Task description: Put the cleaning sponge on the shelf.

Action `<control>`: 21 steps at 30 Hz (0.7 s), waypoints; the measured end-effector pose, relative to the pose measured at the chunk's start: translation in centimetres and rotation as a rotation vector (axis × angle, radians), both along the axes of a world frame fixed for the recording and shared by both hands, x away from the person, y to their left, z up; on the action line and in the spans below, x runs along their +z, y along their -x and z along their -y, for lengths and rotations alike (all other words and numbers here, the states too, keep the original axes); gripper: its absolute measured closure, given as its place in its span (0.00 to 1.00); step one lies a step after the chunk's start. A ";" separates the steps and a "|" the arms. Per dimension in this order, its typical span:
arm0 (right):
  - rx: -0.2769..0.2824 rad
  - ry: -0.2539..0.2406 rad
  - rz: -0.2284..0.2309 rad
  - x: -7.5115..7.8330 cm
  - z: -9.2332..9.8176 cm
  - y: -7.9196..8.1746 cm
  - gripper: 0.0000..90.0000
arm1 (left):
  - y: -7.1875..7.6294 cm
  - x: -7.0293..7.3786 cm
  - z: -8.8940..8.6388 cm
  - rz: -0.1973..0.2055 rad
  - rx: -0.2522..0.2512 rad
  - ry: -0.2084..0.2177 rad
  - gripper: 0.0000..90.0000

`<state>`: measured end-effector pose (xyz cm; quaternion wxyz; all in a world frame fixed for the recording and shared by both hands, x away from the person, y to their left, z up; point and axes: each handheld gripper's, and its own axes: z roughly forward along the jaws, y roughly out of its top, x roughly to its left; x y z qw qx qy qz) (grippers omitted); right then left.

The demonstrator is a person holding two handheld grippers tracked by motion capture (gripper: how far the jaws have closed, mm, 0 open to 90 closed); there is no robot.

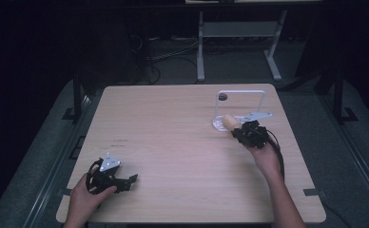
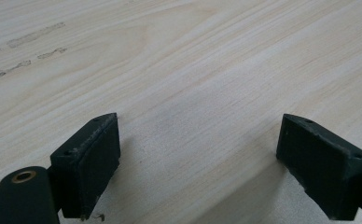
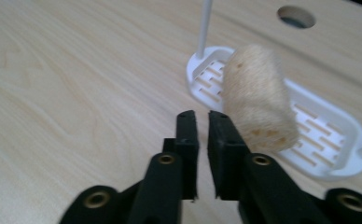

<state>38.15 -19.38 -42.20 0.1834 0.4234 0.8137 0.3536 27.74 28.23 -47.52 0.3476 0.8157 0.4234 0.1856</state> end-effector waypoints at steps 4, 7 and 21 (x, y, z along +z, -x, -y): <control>0.027 0.012 -0.033 -0.9 -0.3 -0.3 1.00 | 0.0 0.0 0.0 -0.001 0.000 0.000 0.14; 0.037 0.018 -0.046 -1.4 -0.5 -0.6 1.00 | 0.0 0.0 0.0 0.001 0.002 0.002 0.14; 0.057 0.019 -0.075 -2.8 -0.2 -2.5 0.99 | 0.0 0.0 0.0 -0.002 0.001 0.001 0.14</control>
